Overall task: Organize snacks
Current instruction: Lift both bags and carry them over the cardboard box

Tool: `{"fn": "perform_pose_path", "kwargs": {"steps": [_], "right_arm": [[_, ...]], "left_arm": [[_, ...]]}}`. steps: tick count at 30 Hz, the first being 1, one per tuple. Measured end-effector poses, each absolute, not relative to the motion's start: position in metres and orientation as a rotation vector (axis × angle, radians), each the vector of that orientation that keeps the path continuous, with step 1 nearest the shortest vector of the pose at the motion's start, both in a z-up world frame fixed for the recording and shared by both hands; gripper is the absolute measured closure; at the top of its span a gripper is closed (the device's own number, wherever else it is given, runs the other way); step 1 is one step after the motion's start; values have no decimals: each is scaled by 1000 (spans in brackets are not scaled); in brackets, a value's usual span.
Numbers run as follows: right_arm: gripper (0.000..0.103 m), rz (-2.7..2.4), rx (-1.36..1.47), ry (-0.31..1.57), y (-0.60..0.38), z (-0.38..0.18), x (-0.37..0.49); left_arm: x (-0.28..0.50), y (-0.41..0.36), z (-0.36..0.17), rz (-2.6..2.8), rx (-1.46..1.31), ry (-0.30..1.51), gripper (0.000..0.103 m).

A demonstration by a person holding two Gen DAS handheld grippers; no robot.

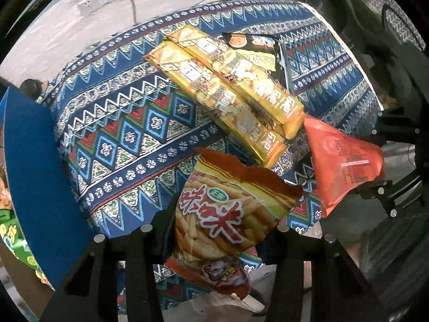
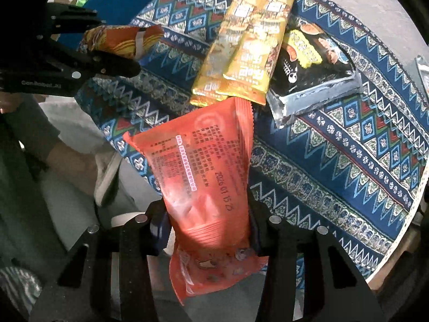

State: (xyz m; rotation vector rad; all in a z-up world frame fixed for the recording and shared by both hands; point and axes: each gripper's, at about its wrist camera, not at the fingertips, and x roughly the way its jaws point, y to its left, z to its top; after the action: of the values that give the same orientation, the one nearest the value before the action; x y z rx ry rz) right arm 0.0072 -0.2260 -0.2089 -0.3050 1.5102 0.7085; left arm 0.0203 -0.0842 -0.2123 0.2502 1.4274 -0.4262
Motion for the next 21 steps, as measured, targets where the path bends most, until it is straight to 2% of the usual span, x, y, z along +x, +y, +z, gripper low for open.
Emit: {"fn": "perform_pose_path", "kwargs": {"steps": [21], "right_arm": [[57,569,-44,1239,-234,-131,45]], "left_arm": [[36,-41,-161,-331,97,1281,55]]}}
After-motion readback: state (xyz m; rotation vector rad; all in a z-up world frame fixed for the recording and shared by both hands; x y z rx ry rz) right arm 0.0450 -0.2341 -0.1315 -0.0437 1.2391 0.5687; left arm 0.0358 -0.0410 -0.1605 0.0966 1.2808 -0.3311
